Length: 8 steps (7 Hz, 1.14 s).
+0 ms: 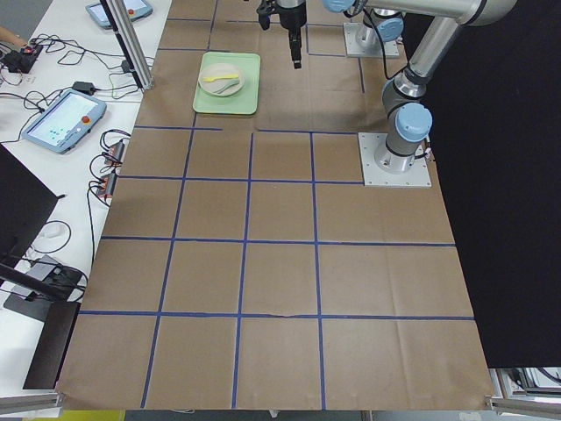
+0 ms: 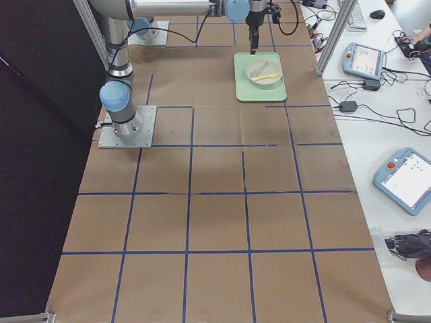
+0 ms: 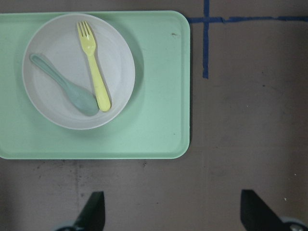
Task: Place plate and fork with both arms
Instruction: 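Raise the left gripper away while the right gripper moves over the plate, then lower the right gripper onto the yellow fork and grasp it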
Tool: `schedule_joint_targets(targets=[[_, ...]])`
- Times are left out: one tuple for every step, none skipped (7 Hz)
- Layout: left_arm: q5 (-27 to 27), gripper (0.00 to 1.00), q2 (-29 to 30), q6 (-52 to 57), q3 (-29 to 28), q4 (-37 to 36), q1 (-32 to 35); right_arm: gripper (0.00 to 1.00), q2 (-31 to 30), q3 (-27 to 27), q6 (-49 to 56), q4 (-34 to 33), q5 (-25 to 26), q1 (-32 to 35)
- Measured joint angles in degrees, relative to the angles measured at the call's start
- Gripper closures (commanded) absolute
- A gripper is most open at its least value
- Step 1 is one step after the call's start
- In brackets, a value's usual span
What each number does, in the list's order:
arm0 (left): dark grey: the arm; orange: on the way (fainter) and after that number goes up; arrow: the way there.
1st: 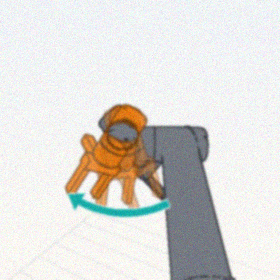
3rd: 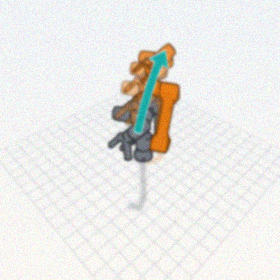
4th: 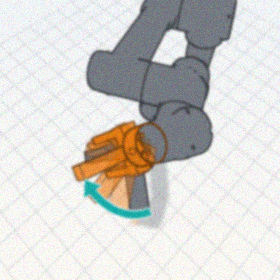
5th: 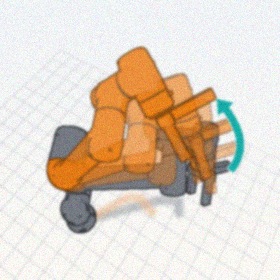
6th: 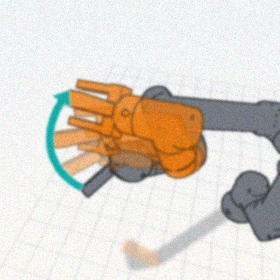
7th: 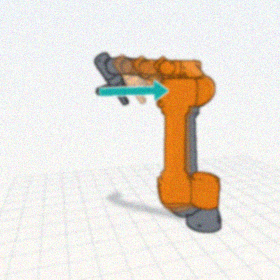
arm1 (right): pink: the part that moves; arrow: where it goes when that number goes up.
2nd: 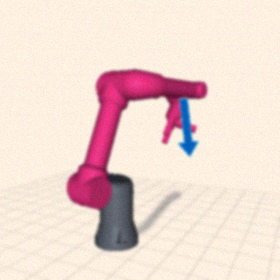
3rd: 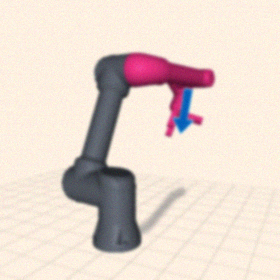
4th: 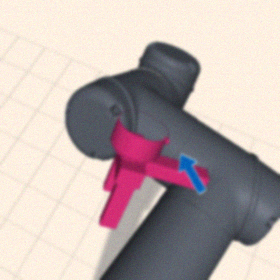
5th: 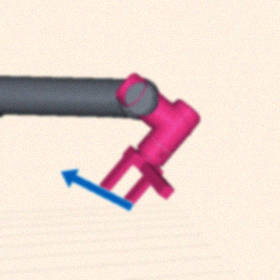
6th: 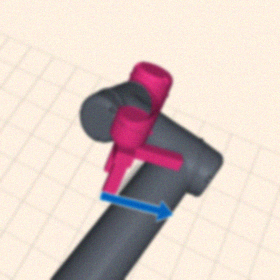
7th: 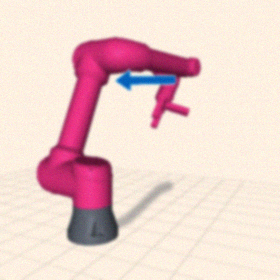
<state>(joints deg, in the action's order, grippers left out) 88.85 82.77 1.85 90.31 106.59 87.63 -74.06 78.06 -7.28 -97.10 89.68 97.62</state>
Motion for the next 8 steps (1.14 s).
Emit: schedule_joint_targets(targets=[[-1.5, 0.0, 0.6, 0.1, -0.6, 0.0, 0.0, 0.0, 3.4, -2.5, -0.1, -1.0, 0.0, 1.7], [-2.1, 0.0, 1.5, 0.6, -1.2, -0.1, -0.1, 0.0, 7.2, -5.8, -0.1, -1.4, 0.0, 2.9], [-2.3, 0.0, 2.4, 1.3, -1.3, -0.1, -0.1, 0.0, 10.9, -9.2, -0.1, -1.5, 0.1, 3.8], [-2.3, 0.0, 2.9, 2.2, -0.9, -0.1, 0.0, 0.0, 14.2, -11.6, 0.2, -1.9, 0.1, 4.6], [-2.1, 0.0, 3.1, 3.5, -0.7, -0.2, 0.0, 0.0, 16.8, -12.7, 0.8, -3.0, 0.1, 5.1], [-1.4, 0.0, 3.2, 5.1, -0.6, -0.2, 0.0, 0.0, 19.0, -13.0, 1.9, -4.7, 0.1, 5.3], [-0.7, 0.0, 3.4, 6.7, -0.7, -0.2, 0.0, 0.0, 21.0, -13.0, 3.3, -6.9, 0.1, 5.7], [-0.4, 0.0, 3.8, 7.5, -0.9, -0.2, 0.0, 0.0, 22.9, -13.0, 4.1, -9.0, 0.1, 6.3]])
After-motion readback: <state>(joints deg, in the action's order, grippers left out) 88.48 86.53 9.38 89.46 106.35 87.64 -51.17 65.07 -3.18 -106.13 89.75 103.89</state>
